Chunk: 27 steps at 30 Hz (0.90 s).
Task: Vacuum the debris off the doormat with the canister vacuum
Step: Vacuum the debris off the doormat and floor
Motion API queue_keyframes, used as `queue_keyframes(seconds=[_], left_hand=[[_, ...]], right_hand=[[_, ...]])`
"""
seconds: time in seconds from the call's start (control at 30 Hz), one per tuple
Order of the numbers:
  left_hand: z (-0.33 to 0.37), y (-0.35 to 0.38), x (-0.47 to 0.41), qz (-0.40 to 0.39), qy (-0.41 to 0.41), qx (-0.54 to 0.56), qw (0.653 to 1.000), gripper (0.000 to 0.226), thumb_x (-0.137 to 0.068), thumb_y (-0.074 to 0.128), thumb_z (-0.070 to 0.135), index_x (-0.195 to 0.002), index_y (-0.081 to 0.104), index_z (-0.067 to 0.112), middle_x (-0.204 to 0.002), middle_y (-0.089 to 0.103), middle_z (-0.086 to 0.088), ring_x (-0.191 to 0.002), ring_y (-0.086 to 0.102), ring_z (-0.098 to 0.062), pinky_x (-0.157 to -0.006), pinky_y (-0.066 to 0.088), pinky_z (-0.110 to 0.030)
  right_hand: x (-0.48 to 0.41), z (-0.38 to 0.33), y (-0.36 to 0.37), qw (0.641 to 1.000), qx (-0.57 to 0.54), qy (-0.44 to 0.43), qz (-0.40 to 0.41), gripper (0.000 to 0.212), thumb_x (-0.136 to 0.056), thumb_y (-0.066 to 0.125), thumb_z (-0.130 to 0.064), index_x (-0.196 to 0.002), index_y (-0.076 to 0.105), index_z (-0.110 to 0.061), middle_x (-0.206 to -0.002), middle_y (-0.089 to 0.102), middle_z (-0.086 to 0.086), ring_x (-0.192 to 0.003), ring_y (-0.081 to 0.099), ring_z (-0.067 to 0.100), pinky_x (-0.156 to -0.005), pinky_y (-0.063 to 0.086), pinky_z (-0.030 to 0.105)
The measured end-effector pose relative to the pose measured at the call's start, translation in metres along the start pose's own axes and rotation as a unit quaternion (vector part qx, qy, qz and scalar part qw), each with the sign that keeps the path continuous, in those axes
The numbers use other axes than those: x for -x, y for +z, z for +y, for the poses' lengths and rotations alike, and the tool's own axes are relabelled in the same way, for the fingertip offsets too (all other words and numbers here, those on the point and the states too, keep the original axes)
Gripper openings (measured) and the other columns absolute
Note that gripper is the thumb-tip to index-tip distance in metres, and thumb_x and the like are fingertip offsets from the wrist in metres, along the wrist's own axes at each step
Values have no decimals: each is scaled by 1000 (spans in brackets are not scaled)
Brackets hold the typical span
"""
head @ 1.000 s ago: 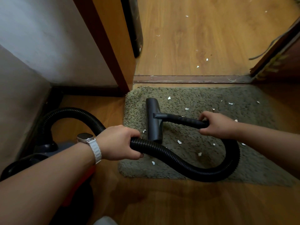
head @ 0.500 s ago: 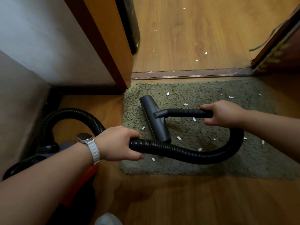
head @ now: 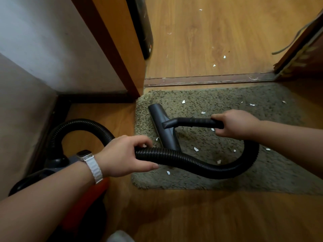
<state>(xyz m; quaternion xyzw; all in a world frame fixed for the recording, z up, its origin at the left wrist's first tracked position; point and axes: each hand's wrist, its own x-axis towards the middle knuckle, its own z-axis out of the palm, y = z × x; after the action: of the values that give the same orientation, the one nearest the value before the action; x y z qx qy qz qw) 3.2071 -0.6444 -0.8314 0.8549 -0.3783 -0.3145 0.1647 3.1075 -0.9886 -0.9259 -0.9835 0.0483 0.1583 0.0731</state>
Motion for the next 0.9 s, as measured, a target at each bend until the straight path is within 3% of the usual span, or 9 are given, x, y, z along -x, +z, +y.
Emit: queue_keyframes(seconds=[0.1, 0.3, 0.5, 0.7, 0.8, 0.9], left_hand=[[-4, 1, 3, -22, 7, 5, 1000, 50, -59, 65, 79, -96, 60, 45, -73, 70, 12, -63, 64, -5, -61, 55, -29], [-5, 3, 6, -74, 8, -89, 993, 45, -68, 66, 75, -102, 55, 48, -74, 67, 9, -68, 60, -1, -61, 41, -16], [-9, 4, 8, -67, 2, -93, 993, 47, -70, 67, 74, -106, 59, 44, -71, 65, 11, -64, 58, 0, -59, 39, -16], [-12, 7, 6, -71, 3, -90, 993, 49, -69, 65, 76, -105, 59, 44, -70, 65, 11, -64, 58, 1, -59, 41, -16], [-9, 11, 0, -77, 14, -115, 990, 42, -70, 65, 75, -100, 58, 46, -64, 61, 13, -61, 57, 2, -57, 37, -14], [-7, 19, -4, -91, 25, -144, 985, 40, -72, 65, 74, -97, 60, 44, -63, 57, 16, -65, 57, 1, -63, 43, -18]], right_hand=[[-3, -17, 9, 999, 11, -34, -11, 37, -87, 56, -46, -121, 58, -31, -85, 63, -3, -76, 63, 21, -60, 51, 31], [-5, -39, 20, 995, 34, -76, -46, 38, -87, 53, -47, -122, 56, -32, -93, 63, -4, -83, 65, 21, -65, 55, 32], [-9, -19, 2, 998, 51, -14, -43, 34, -89, 56, -46, -120, 58, -32, -78, 57, -7, -72, 61, 18, -57, 47, 27], [-1, 2, -7, 998, 22, 53, -25, 25, -88, 58, -45, -107, 61, -28, -68, 56, -7, -63, 57, 18, -60, 53, 31], [4, -9, -5, 999, 32, 15, -32, 28, -88, 58, -45, -112, 59, -30, -72, 55, -7, -68, 58, 20, -58, 49, 29], [12, -28, -5, 996, 51, -52, -51, 33, -89, 55, -46, -120, 55, -35, -82, 55, -8, -73, 59, 17, -57, 46, 26]])
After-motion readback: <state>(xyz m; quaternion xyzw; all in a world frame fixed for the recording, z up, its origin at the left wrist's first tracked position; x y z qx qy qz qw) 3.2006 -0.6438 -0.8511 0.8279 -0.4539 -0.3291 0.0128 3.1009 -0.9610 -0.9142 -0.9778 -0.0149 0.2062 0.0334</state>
